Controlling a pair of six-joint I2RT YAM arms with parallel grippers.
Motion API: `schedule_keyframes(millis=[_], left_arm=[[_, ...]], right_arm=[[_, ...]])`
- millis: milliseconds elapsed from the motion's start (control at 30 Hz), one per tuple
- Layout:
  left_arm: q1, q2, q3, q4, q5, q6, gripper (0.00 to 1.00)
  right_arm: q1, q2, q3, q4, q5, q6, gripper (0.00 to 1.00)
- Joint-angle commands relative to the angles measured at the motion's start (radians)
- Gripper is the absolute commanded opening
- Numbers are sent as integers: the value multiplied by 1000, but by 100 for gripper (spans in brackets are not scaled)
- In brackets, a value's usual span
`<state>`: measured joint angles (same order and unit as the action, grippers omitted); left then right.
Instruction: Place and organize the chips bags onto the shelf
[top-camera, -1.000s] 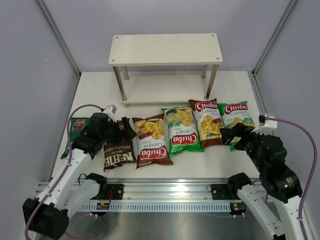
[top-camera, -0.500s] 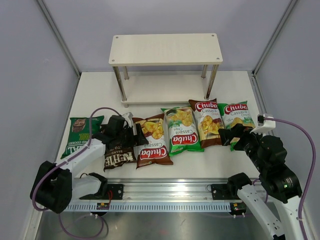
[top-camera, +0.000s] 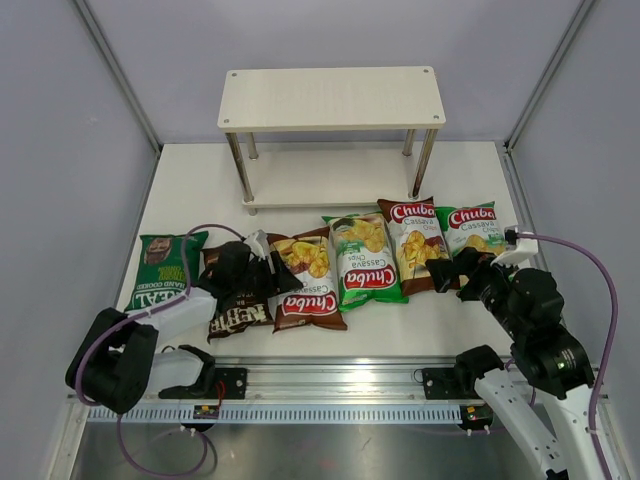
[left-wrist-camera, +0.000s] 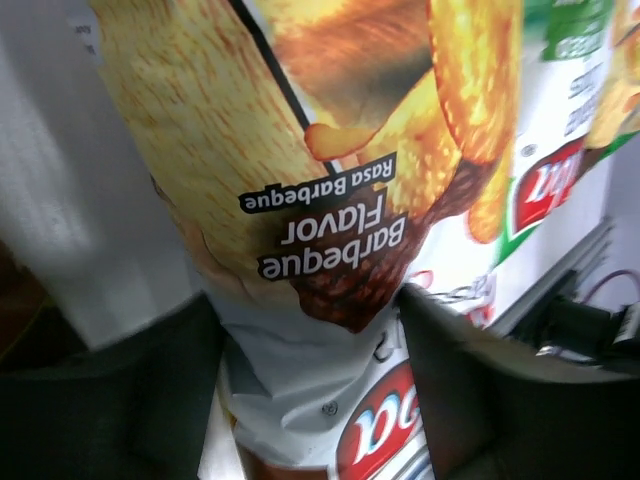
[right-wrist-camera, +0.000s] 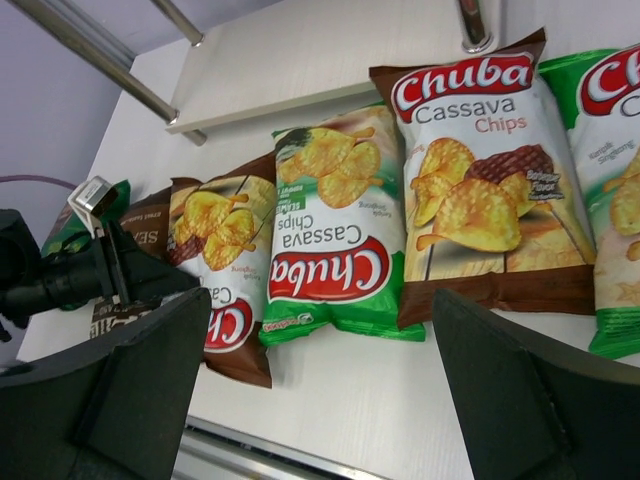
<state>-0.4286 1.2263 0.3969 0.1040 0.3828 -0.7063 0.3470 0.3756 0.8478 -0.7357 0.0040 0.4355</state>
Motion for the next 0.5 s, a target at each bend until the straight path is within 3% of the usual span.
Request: schedule_keyframes(millis=[0, 133, 300, 333, 467], left_arm=[[-10, -16, -52, 126, -16, -47, 54], [-9, -53, -67, 135, -51, -59, 34], [-9, -161, -92, 149, -65, -93, 24], [-10, -180, -98, 149, -67, -97, 19], [-10, -309, -104, 128, -85, -137, 15]], right_arm=[[7, 20, -18, 93, -82, 42, 99], [6, 34, -41, 128, -122, 63, 99], [6, 46, -107, 196, -194, 110, 99], [6, 48, -127, 244, -237, 126, 99], [6, 92, -249, 381, -358, 242, 99]])
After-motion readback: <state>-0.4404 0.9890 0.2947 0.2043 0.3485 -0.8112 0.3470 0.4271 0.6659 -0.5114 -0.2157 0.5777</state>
